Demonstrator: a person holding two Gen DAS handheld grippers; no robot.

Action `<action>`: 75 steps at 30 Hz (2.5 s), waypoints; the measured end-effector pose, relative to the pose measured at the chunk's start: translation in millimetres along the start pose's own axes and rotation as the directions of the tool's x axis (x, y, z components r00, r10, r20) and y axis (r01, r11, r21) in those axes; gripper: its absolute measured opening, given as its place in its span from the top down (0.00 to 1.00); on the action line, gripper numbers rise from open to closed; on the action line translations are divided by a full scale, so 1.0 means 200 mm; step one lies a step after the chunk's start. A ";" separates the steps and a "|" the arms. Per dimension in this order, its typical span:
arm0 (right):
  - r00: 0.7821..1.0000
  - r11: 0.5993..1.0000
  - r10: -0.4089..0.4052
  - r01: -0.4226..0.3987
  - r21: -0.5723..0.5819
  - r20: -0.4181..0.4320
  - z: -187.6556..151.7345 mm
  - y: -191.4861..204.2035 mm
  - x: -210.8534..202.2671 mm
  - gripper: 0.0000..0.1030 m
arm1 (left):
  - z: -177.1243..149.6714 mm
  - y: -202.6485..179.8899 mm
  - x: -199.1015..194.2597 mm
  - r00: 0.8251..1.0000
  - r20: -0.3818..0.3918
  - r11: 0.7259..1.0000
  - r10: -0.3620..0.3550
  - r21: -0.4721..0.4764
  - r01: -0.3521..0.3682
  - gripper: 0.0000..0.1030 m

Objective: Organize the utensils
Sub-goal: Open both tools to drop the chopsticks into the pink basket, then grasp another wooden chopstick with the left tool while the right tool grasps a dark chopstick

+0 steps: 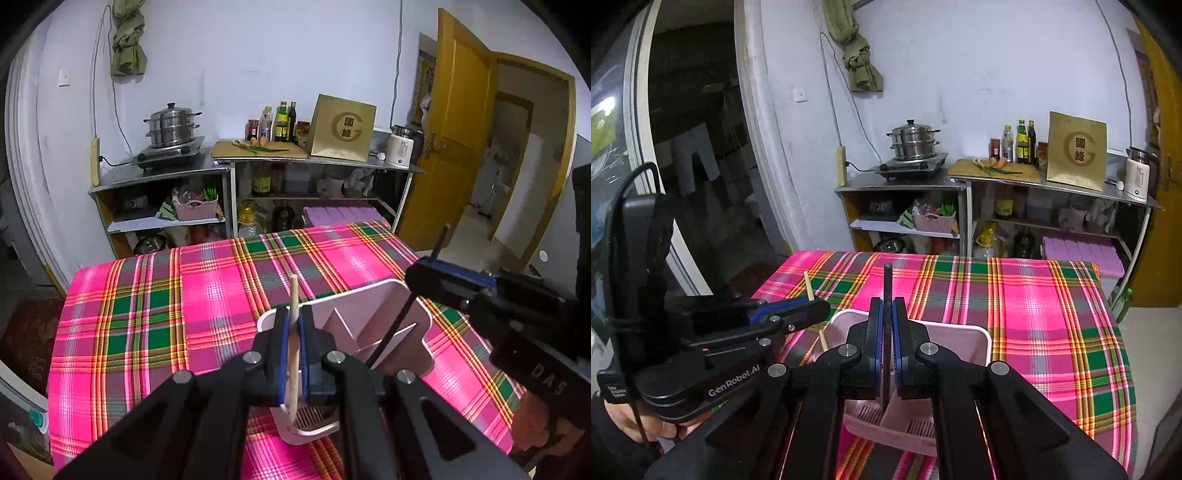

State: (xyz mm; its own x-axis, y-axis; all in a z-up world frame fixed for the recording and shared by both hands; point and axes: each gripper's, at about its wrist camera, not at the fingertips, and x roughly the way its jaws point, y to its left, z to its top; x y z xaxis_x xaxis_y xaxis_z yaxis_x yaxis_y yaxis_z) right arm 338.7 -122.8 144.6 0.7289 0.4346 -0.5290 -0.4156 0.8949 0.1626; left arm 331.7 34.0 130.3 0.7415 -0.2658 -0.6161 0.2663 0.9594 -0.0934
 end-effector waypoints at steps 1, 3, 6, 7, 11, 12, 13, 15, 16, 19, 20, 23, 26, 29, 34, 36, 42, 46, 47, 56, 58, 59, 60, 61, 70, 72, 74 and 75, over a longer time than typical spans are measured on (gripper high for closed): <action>1.000 1.000 -0.004 0.004 0.000 -0.006 0.00 0.00 0.00 0.96 | 0.00 0.00 0.00 1.000 -0.002 1.000 -0.001 -0.002 0.001 0.94; 1.000 1.000 -0.008 0.008 0.000 -0.014 0.00 0.00 0.00 0.95 | -0.01 0.00 -0.01 1.000 -0.008 1.000 -0.003 -0.005 0.003 0.93; 1.000 1.000 -0.005 0.005 -0.001 -0.011 0.00 0.00 -0.03 0.82 | -0.02 0.01 -0.02 1.000 -0.011 1.000 0.003 -0.010 -0.003 0.87; 1.000 1.000 -0.004 0.004 0.000 -0.010 -0.01 0.00 -0.04 0.81 | -0.03 0.01 -0.03 1.000 -0.012 1.000 0.004 -0.011 -0.004 0.86; 1.000 1.000 -0.008 0.008 -0.004 -0.003 -0.03 0.01 -0.10 0.80 | -0.07 0.01 -0.10 1.000 0.004 1.000 0.019 -0.011 -0.019 0.81; 1.000 1.000 -0.007 0.007 -0.005 0.000 -0.05 0.02 -0.12 0.80 | -0.09 0.00 -0.12 1.000 0.010 1.000 0.022 -0.009 -0.022 0.80; 1.000 1.000 -0.011 0.011 -0.006 0.003 -0.06 0.02 -0.15 0.78 | -0.11 0.00 -0.14 1.000 0.016 1.000 0.021 -0.006 -0.021 0.79; 1.000 1.000 -0.022 0.022 -0.012 0.009 -0.11 0.03 -0.21 0.77 | -0.15 -0.01 -0.21 0.999 0.030 1.000 0.022 0.000 -0.022 0.77; 1.000 0.999 -0.028 0.028 -0.015 0.011 -0.13 0.03 -0.23 0.76 | -0.18 -0.01 -0.23 0.999 0.036 1.000 0.025 -0.002 -0.025 0.77; 0.999 0.999 -0.040 0.040 -0.018 0.017 -0.22 0.04 -0.33 0.71 | -0.27 -0.03 -0.33 0.998 0.053 1.000 0.022 -0.013 -0.021 0.76; 0.999 0.999 -0.045 0.046 -0.019 0.017 -0.26 0.04 -0.37 0.71 | -0.31 -0.03 -0.36 0.998 0.058 0.999 0.027 -0.019 -0.026 0.76; 0.998 0.998 -0.065 0.065 -0.025 0.006 -0.38 0.06 -0.47 0.71 | -0.44 -0.06 -0.45 0.998 0.066 0.999 0.024 -0.031 -0.022 0.76; 0.998 0.998 -0.061 0.061 -0.013 -0.005 -0.51 0.05 -0.58 0.71 | -0.56 -0.09 -0.54 0.997 0.076 0.999 0.020 -0.039 -0.017 0.76; 0.998 0.998 -0.061 0.061 -0.017 -0.008 -0.64 0.06 -0.68 0.71 | -0.70 -0.12 -0.61 0.997 0.076 0.999 0.009 -0.049 -0.006 0.76; 0.998 0.999 -0.051 0.052 0.004 -0.028 -0.86 0.06 -0.81 0.71 | -0.89 -0.17 -0.69 0.997 0.071 0.998 0.014 -0.054 -0.011 0.76; 0.998 0.998 -0.048 0.049 0.026 -0.041 -0.95 0.05 -0.85 0.71 | -0.96 -0.18 -0.71 0.998 0.060 0.998 0.000 -0.059 0.004 0.76; 0.995 0.997 -0.068 0.070 0.027 -0.073 -1.12 0.04 -0.94 0.71 | -1.13 -0.22 -0.73 1.000 0.020 0.998 -0.019 -0.067 0.021 0.76; 0.993 0.997 -0.067 0.070 0.028 -0.092 -1.17 0.03 -0.95 0.71 | -1.18 -0.24 -0.73 1.000 0.005 0.997 -0.029 -0.067 0.030 0.76; 0.993 0.997 -0.066 0.069 0.028 -0.095 -1.18 0.03 -0.96 0.71 | -1.19 -0.25 -0.73 0.999 0.002 0.997 -0.033 -0.064 0.033 0.76; 0.991 0.996 -0.075 0.080 0.041 -0.113 -1.19 0.00 -0.90 0.71 | -1.18 -0.25 -0.66 0.999 -0.036 0.998 -0.037 -0.056 0.035 0.75; 0.990 0.996 -0.077 0.083 0.042 -0.120 -1.19 0.00 -0.87 0.71 | -1.17 -0.25 -0.63 0.998 -0.047 0.998 -0.035 -0.055 0.032 0.75; 0.989 0.995 -0.080 0.086 0.042 -0.125 -1.19 0.00 -0.86 0.71 | -1.17 -0.25 -0.62 0.998 -0.054 0.998 -0.035 -0.051 0.032 0.75; 0.988 0.995 -0.084 0.090 0.043 -0.129 -1.19 0.00 -0.85 0.71 | -1.16 -0.25 -0.60 0.997 -0.060 0.998 -0.040 -0.047 0.037 0.75; 0.987 0.994 -0.088 0.095 0.045 -0.136 -1.18 -0.01 -0.83 0.71 | -1.16 -0.25 -0.58 0.997 -0.065 0.998 -0.044 -0.043 0.042 0.75; 0.975 0.991 -0.108 0.122 0.059 -0.193 -1.12 -0.01 -0.63 0.71 | -1.08 -0.22 -0.34 0.986 -0.159 0.998 -0.057 -0.031 0.053 0.75; 0.971 0.990 -0.111 0.127 0.061 -0.212 -1.11 -0.02 -0.57 0.71 | -1.06 -0.22 -0.30 0.982 -0.179 0.998 -0.054 -0.027 0.050 0.75; 0.967 0.989 -0.119 0.136 0.060 -0.227 -1.10 -0.03 -0.52 0.71 | -1.05 -0.21 -0.25 0.978 -0.199 0.998 -0.056 -0.025 0.052 0.75; 0.964 0.989 -0.119 0.137 0.062 -0.237 -1.09 -0.04 -0.49 0.71 | -1.04 -0.21 -0.23 0.977 -0.207 0.998 -0.057 -0.021 0.053 0.75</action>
State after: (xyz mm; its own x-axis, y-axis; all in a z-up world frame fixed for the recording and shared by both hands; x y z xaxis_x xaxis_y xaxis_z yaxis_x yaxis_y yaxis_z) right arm 151.8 -194.2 13.8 0.6233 0.2884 -0.7268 -0.2768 0.9507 0.1398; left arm 158.2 25.5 -0.1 0.5812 -0.2943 -0.7587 0.2925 0.9456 -0.1426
